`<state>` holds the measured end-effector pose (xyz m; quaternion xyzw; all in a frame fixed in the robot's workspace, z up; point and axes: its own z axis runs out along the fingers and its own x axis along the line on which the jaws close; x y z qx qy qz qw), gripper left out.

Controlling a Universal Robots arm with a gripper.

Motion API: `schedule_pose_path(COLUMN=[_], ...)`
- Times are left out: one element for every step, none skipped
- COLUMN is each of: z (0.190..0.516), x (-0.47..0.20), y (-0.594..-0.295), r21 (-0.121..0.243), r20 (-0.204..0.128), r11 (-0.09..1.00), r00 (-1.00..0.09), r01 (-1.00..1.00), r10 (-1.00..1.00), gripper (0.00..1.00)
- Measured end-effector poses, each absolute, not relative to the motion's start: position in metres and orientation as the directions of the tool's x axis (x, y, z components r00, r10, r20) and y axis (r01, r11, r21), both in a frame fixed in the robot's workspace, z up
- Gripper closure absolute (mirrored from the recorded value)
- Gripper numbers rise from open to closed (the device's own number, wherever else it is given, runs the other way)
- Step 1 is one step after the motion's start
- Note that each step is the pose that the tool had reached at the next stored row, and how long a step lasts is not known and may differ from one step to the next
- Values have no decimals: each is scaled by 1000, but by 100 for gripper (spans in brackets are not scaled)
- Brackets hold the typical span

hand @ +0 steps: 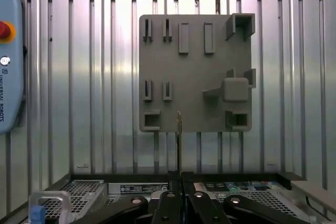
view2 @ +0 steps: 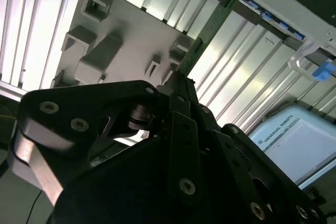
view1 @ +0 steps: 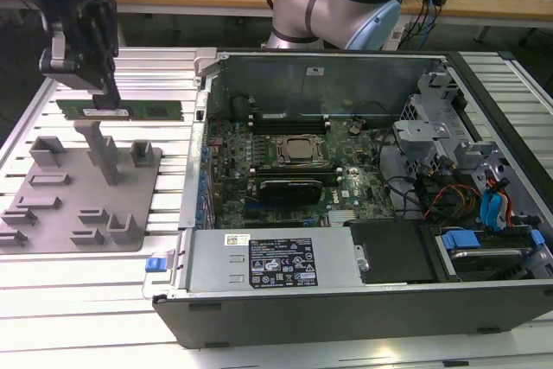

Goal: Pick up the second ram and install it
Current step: 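Pick up the second ram and move it above second insertion slot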

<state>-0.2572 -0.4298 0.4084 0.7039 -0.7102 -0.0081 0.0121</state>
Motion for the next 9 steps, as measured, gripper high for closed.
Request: schedule_pose_path(z=[408, 408, 408, 408, 408, 408, 408, 408, 408], x=[-254, -250, -246, -243, -240, -235, -229, -226, -219], y=[-430, -430, -430, -430, -430, -430, -430, -430, -430], r21=[29, 29, 29, 30, 30, 30, 30, 30, 30], r20=[6, 6, 6, 6, 6, 6, 6, 6, 6], r11=[9, 9, 9, 9, 9, 9, 9, 9, 9], r00=[-9, -9, -9, -9, -9, -9, -9, -9, -9], r01=[-1000, -1000, -1000, -1000, -1000, -1000, -1000, -1000, -999], r10=[-1000, -1000, -1000, -1000, -1000, -1000, -1000, -1000, -1000], gripper=[91, 91, 91, 91, 91, 91, 91, 91, 91])
